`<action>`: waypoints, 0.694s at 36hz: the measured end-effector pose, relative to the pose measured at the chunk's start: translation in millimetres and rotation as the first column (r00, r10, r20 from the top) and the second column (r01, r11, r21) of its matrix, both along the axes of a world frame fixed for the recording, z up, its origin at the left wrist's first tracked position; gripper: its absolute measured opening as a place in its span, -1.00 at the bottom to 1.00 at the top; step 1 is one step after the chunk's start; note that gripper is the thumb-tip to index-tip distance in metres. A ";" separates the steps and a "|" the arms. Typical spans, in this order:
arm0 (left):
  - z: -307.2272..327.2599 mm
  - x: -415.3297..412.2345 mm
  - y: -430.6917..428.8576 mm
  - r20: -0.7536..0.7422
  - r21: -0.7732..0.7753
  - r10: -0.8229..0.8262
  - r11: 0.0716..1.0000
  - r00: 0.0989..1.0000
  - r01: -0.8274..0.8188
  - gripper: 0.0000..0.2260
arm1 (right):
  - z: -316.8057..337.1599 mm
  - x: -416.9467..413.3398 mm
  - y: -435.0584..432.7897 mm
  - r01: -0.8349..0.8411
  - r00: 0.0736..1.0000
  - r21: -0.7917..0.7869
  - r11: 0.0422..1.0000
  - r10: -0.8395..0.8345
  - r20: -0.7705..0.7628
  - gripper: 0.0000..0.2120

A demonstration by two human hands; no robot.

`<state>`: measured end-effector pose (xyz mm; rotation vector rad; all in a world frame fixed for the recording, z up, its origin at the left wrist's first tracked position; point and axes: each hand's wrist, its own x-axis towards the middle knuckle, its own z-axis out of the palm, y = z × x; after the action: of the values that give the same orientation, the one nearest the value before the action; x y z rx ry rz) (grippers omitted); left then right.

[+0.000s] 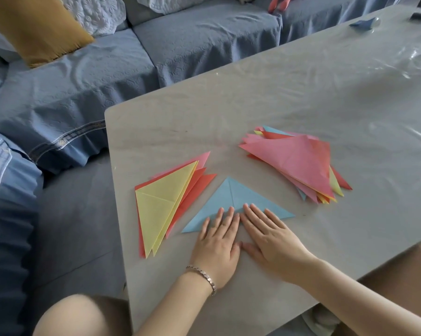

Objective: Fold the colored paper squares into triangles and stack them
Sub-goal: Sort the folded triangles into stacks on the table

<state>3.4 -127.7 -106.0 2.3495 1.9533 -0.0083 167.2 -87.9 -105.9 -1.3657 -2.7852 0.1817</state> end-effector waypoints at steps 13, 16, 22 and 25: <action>7.1 -11.2 -16.1 -0.016 -0.110 0.082 0.990 0.996 -0.083 -0.48 | 8.0 9.2 -4.0 -0.004 1.000 0.025 1.000 0.004 -0.028 -0.34; 2.6 -18.7 -20.1 -0.035 -0.167 0.112 0.979 0.993 -0.116 -0.47 | 8.0 20.1 -2.6 0.042 0.999 0.038 0.998 -0.042 0.004 -0.34; 7.8 -19.4 -22.3 -0.009 -0.152 0.101 0.983 0.995 -0.101 -0.29 | 8.8 50.5 0.3 0.131 0.989 0.050 0.990 -0.135 0.067 -0.32; 9.1 -20.3 -22.2 -0.059 -0.135 0.164 0.976 0.985 -0.171 -0.35 | 10.1 62.8 0.5 0.162 0.982 0.039 0.986 -0.165 0.094 -0.32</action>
<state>-16.9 -149.9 -96.8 2.1110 2.0926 -0.1861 229.9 -87.3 -95.7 -1.6295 -2.7199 0.0680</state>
